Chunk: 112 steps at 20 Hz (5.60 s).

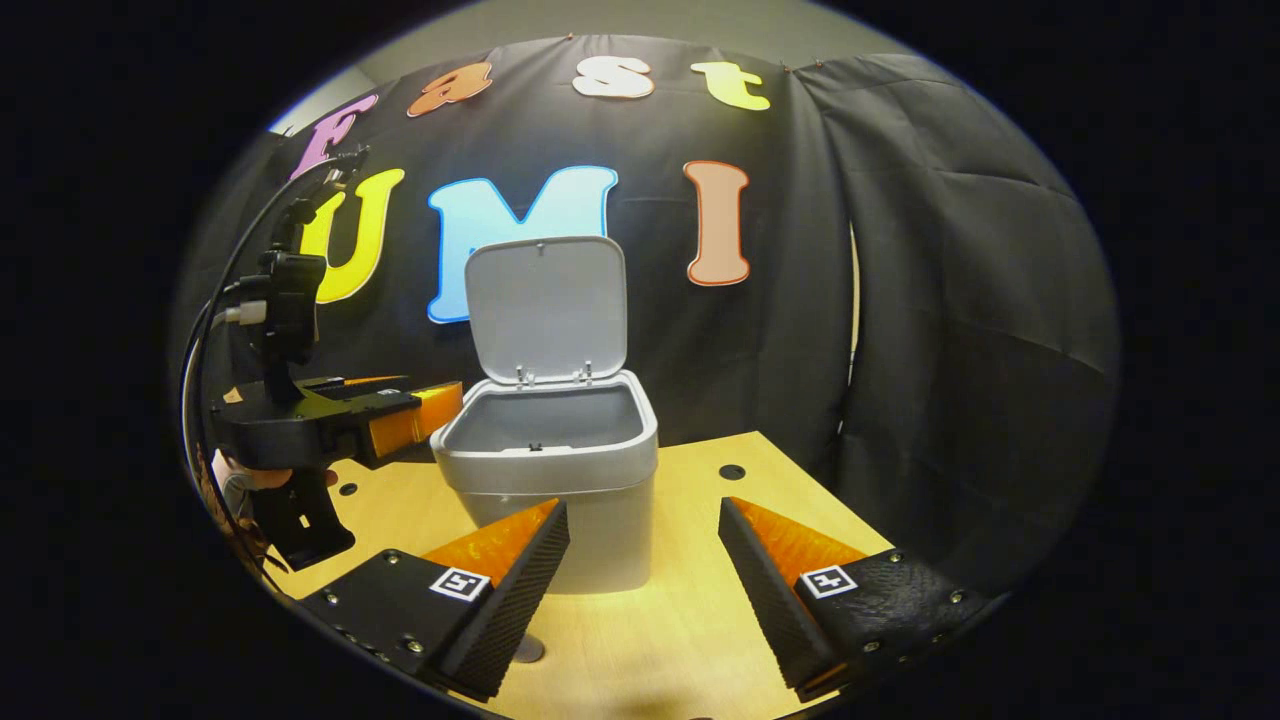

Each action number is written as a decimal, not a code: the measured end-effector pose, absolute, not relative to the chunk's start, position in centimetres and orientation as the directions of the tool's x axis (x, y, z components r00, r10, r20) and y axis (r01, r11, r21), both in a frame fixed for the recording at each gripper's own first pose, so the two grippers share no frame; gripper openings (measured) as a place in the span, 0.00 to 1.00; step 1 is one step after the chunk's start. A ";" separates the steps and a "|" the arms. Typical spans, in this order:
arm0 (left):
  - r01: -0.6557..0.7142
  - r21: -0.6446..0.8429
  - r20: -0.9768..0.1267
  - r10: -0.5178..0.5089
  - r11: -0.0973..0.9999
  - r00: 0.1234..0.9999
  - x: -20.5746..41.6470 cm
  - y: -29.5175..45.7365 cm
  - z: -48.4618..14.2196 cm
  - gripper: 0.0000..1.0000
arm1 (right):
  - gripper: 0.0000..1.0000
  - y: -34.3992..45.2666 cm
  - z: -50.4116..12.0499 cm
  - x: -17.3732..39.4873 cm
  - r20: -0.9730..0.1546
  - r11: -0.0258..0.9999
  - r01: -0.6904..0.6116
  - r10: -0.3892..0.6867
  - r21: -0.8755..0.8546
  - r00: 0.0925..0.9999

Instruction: Press the lid of the desktop garbage bin to open it, pick up the crumpled paper on the desktop and throw it into the bin, then pick up the pop can on the desktop and drop it into the bin, and finally close the garbage bin lid.

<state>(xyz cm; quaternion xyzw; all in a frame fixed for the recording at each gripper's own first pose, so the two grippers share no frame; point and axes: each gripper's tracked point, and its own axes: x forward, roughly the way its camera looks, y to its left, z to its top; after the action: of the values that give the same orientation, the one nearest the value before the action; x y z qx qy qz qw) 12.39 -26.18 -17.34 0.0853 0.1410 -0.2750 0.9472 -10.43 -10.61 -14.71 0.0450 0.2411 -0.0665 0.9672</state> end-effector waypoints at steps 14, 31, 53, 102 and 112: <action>0.404 0.092 -0.308 -0.360 0.910 0.881 12.6 -18.4 -16.4 0.94 | 0.97 0.8 -22.5 -11.0 -0.621 0.972 -0.173 0.233 0.156 0.748; 0.340 0.127 -0.317 -0.287 0.932 0.904 13.4 -14.1 -17.0 0.87 | 0.95 4.1 -30.1 -12.3 -0.822 0.939 -0.289 0.309 0.185 0.478; 0.306 0.102 -0.340 -0.255 0.947 0.905 13.3 -12.3 -18.0 0.87 | 0.85 6.2 -22.8 -8.1 -0.692 0.907 -0.394 0.380 0.149 0.614; 0.170 0.058 -0.433 -0.129 0.984 0.892 12.3 -5.6 -21.2 0.94 | 0.84 -6.4 -20.1 9.7 -0.648 0.998 -0.029 0.058 0.056 0.759; 0.137 0.033 -0.450 -0.108 0.990 0.886 11.7 -4.5 -21.9 0.91 | 0.85 -5.7 -21.5 10.5 -0.682 0.998 -0.020 0.051 0.053 0.730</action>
<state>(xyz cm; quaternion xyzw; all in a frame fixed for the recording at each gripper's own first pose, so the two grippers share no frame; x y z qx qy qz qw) 11.69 -4.50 -21.88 0.0320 0.2298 -0.0631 0.9706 10.46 -5.72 -21.54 0.0210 0.3670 0.0190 0.9298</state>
